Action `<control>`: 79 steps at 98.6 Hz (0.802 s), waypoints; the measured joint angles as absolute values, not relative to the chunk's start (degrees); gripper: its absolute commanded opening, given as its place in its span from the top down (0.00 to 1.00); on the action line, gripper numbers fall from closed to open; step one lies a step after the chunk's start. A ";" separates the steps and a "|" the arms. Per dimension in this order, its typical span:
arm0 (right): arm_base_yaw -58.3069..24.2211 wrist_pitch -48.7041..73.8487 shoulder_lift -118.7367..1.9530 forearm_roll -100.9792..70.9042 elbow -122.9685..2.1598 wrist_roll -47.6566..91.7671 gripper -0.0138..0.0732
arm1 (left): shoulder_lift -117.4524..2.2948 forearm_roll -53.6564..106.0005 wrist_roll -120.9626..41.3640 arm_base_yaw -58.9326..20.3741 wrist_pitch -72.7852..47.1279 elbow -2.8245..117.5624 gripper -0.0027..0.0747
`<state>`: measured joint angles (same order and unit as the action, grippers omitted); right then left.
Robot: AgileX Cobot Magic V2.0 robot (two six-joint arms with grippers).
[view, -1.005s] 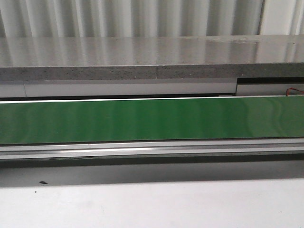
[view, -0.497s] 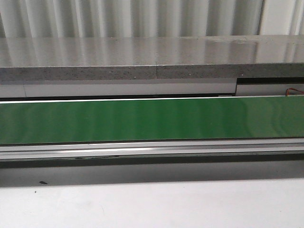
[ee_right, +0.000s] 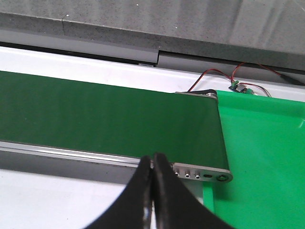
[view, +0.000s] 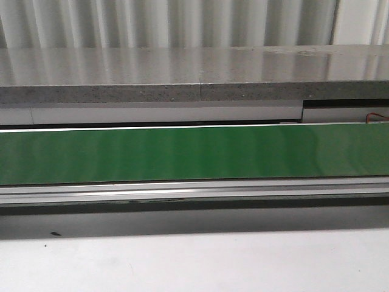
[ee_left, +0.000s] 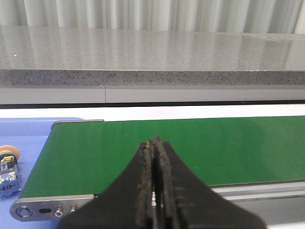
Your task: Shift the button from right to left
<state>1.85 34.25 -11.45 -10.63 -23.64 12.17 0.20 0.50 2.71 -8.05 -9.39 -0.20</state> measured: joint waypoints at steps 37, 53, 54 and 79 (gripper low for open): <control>1.85 34.25 -11.45 -10.63 -23.64 12.17 0.92 | 0.20 0.46 2.71 -8.05 -9.41 -0.20 0.99; 1.85 33.97 -11.45 -10.63 -23.64 12.17 0.92 | 0.20 0.46 2.71 -8.05 -9.41 -0.20 0.99; 1.85 33.68 -11.45 -10.63 -23.64 12.17 0.92 | 0.20 0.46 2.71 -8.05 -9.41 -0.20 0.99; 1.85 22.92 -11.23 -10.63 -20.80 12.17 0.92 | 0.20 0.46 2.71 -8.05 -9.41 -0.20 0.99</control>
